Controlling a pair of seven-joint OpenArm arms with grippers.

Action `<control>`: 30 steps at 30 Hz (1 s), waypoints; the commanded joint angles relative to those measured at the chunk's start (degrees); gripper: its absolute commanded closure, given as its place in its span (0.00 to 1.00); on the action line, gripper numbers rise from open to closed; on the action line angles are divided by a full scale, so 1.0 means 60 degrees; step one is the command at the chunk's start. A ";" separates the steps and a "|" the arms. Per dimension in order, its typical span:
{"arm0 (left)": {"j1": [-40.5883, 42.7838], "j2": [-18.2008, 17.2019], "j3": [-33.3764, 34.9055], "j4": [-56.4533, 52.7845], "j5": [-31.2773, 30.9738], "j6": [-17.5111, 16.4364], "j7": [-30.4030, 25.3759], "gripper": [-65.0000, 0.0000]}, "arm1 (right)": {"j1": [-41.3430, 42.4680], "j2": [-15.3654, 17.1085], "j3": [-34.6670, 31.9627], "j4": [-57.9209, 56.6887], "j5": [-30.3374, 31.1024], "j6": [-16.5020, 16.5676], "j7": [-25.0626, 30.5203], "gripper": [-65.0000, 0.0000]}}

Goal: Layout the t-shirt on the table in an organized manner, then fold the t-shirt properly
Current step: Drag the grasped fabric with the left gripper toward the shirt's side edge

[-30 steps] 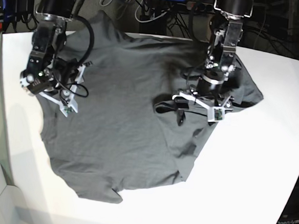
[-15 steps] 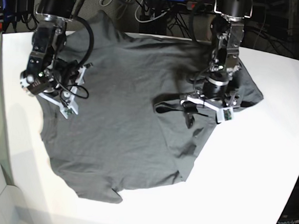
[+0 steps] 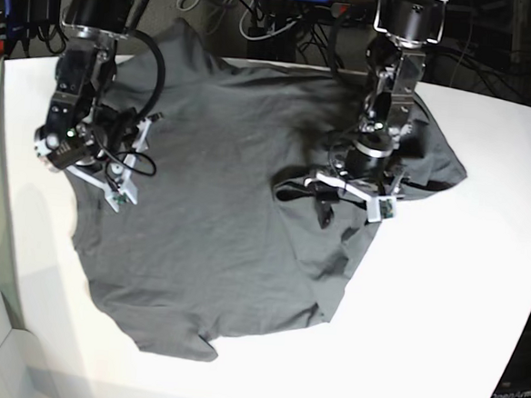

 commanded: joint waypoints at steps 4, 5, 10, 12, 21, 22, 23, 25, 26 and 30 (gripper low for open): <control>-0.0070 0.0017 -0.0021 0.0073 -0.0042 -0.0072 -0.0071 0.67 | 0.0250 0.0026 -0.0002 0.0143 0.0056 -0.0005 0.0087 0.58; -0.0056 0.0017 -0.0007 0.0073 -0.0042 -0.0072 -0.0071 0.75 | 0.0265 0.0026 -0.0002 0.0128 0.0056 -0.0005 0.0087 0.58; 0.0018 0.0002 -0.0021 0.0542 -0.0057 -0.0072 -0.0071 0.97 | 0.0280 0.0041 -0.0002 0.0128 0.0056 -0.0005 0.0087 0.58; 0.0018 -0.0013 -0.0021 0.0923 -0.0057 -0.0072 -0.0071 0.97 | 0.0280 0.0041 -0.0002 0.0128 0.0056 -0.0005 0.0087 0.58; -0.0231 -0.0438 -0.0109 0.1876 -0.0057 0.0148 -0.0056 0.98 | 0.0280 0.0055 -0.0002 0.0128 0.0056 -0.0005 0.0087 0.58; -0.0422 -0.0540 -0.0226 0.1846 -0.0057 0.0411 -0.0056 0.98 | 0.0280 0.0055 -0.0002 0.0128 0.0056 -0.0005 0.0087 0.58; -0.0583 -0.0643 -0.0373 0.1802 -0.0057 0.0660 -0.0056 0.98 | 0.0280 0.0055 -0.0002 0.0128 0.0056 -0.0005 0.0087 0.58; -0.0876 -0.0760 -0.0593 0.1758 -0.0057 0.0895 -0.0056 0.98 | 0.0280 0.0055 -0.0002 0.0128 0.0056 -0.0005 0.0087 0.58; -0.1023 -0.0833 -0.0666 0.1758 -0.0057 0.0924 -0.0056 0.98 | 0.0280 0.0055 -0.0002 0.0128 0.0056 -0.0005 0.0087 0.58; -0.1858 -0.1288 -0.0886 0.1802 -0.0057 0.0968 0.0896 0.98 | 0.0280 0.0055 -0.0002 0.0128 0.0056 -0.0005 0.0087 0.58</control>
